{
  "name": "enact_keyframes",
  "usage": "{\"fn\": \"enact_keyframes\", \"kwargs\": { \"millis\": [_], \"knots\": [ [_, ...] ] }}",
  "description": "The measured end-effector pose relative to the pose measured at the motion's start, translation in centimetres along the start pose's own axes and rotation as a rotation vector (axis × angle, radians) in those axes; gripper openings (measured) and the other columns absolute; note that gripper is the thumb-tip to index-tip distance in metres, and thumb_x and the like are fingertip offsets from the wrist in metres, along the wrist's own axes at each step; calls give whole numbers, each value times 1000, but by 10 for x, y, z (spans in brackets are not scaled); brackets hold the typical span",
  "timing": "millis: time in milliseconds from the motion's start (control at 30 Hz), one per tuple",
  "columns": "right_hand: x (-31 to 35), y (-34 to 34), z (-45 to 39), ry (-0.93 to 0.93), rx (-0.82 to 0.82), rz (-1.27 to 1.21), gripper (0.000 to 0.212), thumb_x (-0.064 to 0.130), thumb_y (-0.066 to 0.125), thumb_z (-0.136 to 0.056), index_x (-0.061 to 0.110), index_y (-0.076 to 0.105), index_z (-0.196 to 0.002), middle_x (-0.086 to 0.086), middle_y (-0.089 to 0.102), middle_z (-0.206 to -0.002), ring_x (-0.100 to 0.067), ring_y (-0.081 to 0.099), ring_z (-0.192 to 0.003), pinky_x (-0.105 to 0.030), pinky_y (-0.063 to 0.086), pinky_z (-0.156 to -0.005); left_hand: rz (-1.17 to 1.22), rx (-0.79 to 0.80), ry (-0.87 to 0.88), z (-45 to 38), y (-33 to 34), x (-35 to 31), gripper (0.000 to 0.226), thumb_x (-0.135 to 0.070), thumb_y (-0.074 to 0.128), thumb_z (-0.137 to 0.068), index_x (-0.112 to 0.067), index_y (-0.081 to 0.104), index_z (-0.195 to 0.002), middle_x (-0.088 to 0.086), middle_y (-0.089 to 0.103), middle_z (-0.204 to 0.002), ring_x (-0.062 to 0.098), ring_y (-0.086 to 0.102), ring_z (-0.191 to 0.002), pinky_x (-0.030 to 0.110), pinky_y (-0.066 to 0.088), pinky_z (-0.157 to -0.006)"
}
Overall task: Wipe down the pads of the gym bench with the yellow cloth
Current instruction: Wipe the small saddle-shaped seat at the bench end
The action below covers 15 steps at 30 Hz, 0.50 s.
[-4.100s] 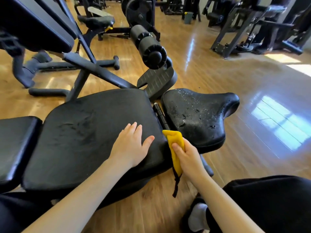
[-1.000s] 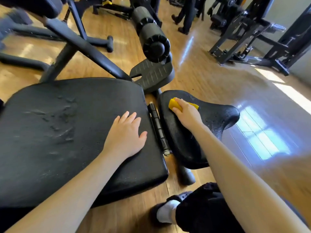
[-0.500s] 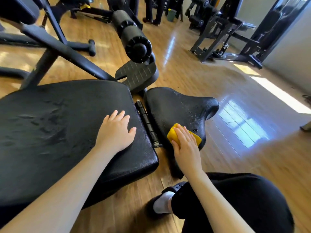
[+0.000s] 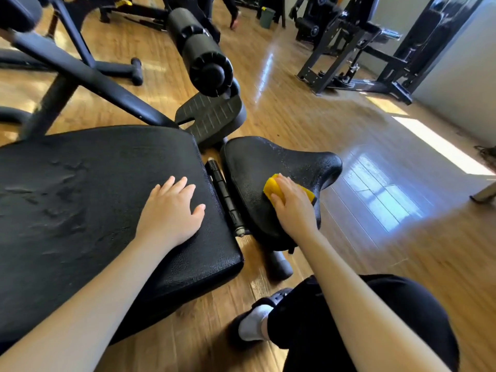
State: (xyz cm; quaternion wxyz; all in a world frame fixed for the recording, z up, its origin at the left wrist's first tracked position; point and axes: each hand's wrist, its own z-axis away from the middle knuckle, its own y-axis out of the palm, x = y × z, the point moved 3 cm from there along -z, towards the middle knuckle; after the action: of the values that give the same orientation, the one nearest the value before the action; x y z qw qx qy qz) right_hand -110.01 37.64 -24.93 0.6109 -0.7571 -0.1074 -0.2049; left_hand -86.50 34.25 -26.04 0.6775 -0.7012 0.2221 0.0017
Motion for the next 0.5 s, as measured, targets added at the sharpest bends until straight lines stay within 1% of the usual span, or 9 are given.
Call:
{"fn": "enact_keyframes", "kwargs": {
  "millis": [67, 133, 333, 500],
  "knots": [
    [1, 5, 28, 1, -100, 0, 44, 20, 50, -91, 16, 43, -134, -1, 38, -146, -20, 27, -139, -36, 20, -114, -1, -3, -2, 1, -1, -1, 55, -40, 41, -92, -14, 36, -140, 4, 26, -152, 23, 14, -141, 40, 12, -114],
    [-3, 9, 41, 2, -146, 9, 44, 22, 49, -92, 17, 43, -135, 1, 37, -147, -19, 25, -139, -36, 20, -114, -6, -10, 2, 1, -1, -2, 54, -40, 41, -92, -14, 36, -139, 4, 27, -151, 22, 15, -141, 40, 12, -113],
    [-25, 0, 2, -29, -57, 21, 43, 30, 44, -94, 19, 41, -136, 2, 36, -147, -16, 26, -139, -34, 20, -114, -8, -5, -2, 2, -1, -1, 55, -41, 39, -92, -15, 34, -140, 3, 25, -152, 21, 14, -141, 39, 11, -114],
    [-39, -21, -47, 6, -34, 18, 42, 24, 47, -94, 16, 43, -135, 0, 35, -148, -17, 23, -140, -33, 15, -114, 4, 14, -8, 2, -2, -1, 55, -42, 38, -93, -16, 32, -142, 2, 23, -153, 20, 12, -142, 39, 10, -115]
  ]
}}
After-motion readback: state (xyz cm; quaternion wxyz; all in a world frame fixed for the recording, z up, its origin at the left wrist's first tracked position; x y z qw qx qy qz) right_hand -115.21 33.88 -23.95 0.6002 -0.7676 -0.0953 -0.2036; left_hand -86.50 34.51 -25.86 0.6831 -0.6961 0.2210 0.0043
